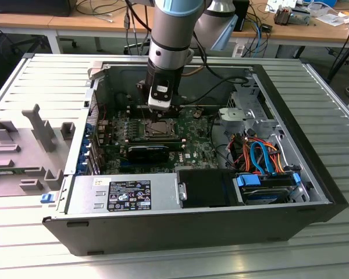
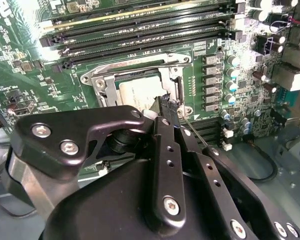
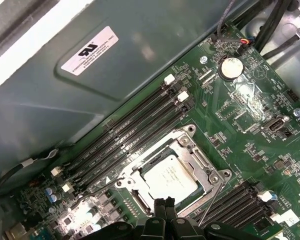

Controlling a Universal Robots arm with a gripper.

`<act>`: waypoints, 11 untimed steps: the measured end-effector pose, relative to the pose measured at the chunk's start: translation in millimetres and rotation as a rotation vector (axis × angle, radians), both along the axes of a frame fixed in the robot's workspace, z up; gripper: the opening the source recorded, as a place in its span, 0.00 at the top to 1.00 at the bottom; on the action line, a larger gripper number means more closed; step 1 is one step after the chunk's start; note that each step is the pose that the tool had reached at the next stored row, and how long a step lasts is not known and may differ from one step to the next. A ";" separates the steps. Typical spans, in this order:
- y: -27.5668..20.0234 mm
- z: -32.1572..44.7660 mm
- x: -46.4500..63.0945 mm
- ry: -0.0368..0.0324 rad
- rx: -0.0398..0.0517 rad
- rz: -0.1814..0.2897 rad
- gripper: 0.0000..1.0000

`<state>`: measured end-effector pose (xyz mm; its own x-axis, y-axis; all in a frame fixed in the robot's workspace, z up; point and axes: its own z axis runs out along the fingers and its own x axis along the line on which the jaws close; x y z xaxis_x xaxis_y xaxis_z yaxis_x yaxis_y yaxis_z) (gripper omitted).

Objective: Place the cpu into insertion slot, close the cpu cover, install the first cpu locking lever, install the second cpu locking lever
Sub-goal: 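Install the first cpu locking lever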

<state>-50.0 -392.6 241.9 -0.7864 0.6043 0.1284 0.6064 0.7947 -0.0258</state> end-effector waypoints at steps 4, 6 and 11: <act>0.0 0.0 0.0 0.0000 0.0001 0.021 0.89; 0.0 0.0 0.0 0.0000 0.0001 0.029 0.89; 0.0 0.0 0.0 0.0001 0.0000 0.042 0.89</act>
<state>-50.0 -392.6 241.9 -0.8110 0.5708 0.1285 0.5726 0.8194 -0.0258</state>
